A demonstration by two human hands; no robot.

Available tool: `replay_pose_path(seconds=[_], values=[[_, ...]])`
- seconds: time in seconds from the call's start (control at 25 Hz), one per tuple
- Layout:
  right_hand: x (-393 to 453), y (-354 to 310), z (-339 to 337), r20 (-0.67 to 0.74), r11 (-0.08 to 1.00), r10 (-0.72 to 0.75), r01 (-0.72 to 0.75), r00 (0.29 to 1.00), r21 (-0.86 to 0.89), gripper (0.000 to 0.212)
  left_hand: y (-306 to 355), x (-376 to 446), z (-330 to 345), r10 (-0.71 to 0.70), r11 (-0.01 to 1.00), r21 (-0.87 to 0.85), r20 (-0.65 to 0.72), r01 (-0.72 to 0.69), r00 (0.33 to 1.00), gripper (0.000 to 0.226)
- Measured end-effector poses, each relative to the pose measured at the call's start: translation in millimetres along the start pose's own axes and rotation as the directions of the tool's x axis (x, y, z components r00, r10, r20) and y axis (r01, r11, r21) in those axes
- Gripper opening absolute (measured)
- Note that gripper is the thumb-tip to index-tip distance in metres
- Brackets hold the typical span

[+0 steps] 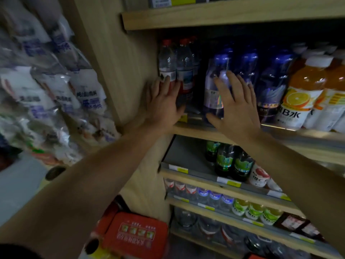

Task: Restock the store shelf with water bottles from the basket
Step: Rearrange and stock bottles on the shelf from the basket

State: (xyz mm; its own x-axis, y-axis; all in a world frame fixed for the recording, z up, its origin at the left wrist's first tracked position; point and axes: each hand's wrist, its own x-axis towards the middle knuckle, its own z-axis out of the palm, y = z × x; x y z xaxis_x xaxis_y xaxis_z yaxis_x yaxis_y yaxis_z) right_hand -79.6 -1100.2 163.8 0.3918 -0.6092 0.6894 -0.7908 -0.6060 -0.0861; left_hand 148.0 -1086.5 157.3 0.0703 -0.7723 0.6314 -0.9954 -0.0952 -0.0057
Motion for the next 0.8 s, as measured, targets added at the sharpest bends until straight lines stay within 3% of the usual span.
replay_pose_path(seconds=[0.16,0.36,0.52,0.8], values=[[-50.1,-16.2,-6.9,0.067,0.999,0.035,-0.035,0.997,0.003,0.087,10.0,-67.5,-12.7,-0.02,0.991,-0.134,0.017,0.022,1.0,0.077],[-157.1,-35.1,-25.9,0.244,0.986,0.156,-0.166,0.957,0.022,0.087,46.2,-178.5,-17.3,0.016,0.929,-0.361,0.264,0.084,0.964,0.082],[-254.9,-32.5,-48.8,0.391,0.963,0.252,-0.269,0.885,-0.011,0.088,91.1,-259.9,-19.3,0.092,0.874,-0.474,0.378,0.108,0.921,0.081],[-428.7,25.6,-106.1,0.502,0.862,0.479,-0.494,0.72,-0.115,0.086,205.9,-371.5,-8.6,0.31,0.817,-0.572,0.533,0.066,0.787,0.077]])
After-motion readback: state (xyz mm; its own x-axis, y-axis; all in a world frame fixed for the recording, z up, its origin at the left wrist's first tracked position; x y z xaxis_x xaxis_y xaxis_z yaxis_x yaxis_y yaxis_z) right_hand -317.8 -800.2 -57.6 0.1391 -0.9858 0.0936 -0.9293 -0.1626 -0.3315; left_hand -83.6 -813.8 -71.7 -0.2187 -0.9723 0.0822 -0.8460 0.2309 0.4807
